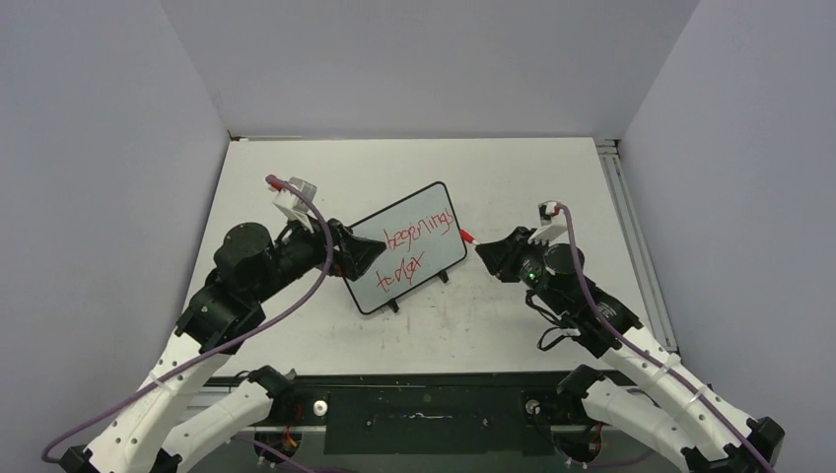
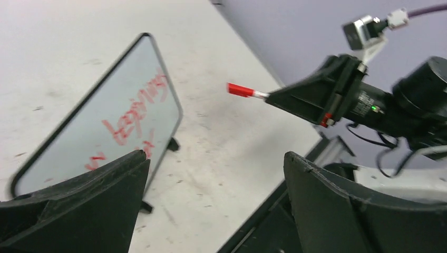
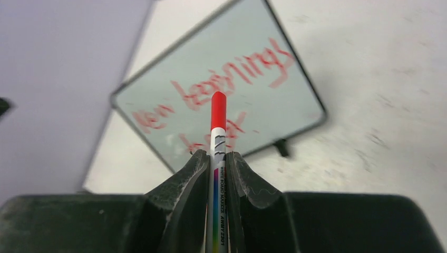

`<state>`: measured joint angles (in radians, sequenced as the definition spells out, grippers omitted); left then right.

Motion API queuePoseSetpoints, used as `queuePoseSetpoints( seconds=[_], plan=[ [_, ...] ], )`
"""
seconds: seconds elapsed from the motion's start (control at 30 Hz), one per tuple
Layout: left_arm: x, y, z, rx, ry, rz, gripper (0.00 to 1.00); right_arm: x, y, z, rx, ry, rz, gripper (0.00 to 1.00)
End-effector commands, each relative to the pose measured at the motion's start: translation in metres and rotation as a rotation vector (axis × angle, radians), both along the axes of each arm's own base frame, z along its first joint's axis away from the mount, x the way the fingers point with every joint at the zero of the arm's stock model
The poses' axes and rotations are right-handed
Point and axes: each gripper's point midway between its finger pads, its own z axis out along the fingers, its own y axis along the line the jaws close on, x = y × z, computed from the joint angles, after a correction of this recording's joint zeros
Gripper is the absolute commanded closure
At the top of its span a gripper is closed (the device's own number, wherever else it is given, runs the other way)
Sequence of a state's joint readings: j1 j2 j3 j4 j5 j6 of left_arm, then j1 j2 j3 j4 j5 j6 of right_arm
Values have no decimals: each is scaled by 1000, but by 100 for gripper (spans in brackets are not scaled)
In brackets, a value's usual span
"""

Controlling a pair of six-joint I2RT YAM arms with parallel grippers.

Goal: Write a sentence on the whiteboard
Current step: Put down the whiteboard marker at the center of the board, then reset both arms

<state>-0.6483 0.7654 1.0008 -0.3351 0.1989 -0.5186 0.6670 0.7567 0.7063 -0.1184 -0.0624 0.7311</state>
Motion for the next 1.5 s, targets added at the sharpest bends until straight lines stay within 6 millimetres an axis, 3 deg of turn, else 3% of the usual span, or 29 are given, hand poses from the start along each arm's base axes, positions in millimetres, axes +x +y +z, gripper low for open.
queuePoseSetpoints(
  seconds=[0.0,0.13,0.37,0.47,0.63,0.8,1.0,1.2,1.33,1.47],
  plan=[
    [27,57,-30,208,3,213,3,10,-72,-73,-319,143,-305,94],
    [49,108,-53,266,45,393,4,15,-82,-94,-339,145,-356,92],
    [65,177,-106,375,101,685,4,32,-103,-157,-362,252,-408,93],
    [65,188,-114,372,93,753,4,37,-108,-170,-344,262,-417,93],
    [64,190,-109,338,65,777,4,41,-114,-190,-361,297,-434,94],
    [61,192,-114,351,79,781,4,40,-120,-204,-383,343,-450,88],
    [62,192,-114,350,75,779,4,38,-128,-204,-389,355,-487,63],
    [61,193,-110,345,61,788,4,40,-134,-190,-401,337,-508,35],
    [58,195,-104,330,40,803,4,42,-137,-173,-418,307,-513,19],
    [56,198,-92,296,11,824,4,45,-143,-144,-443,254,-531,4]
  ],
)
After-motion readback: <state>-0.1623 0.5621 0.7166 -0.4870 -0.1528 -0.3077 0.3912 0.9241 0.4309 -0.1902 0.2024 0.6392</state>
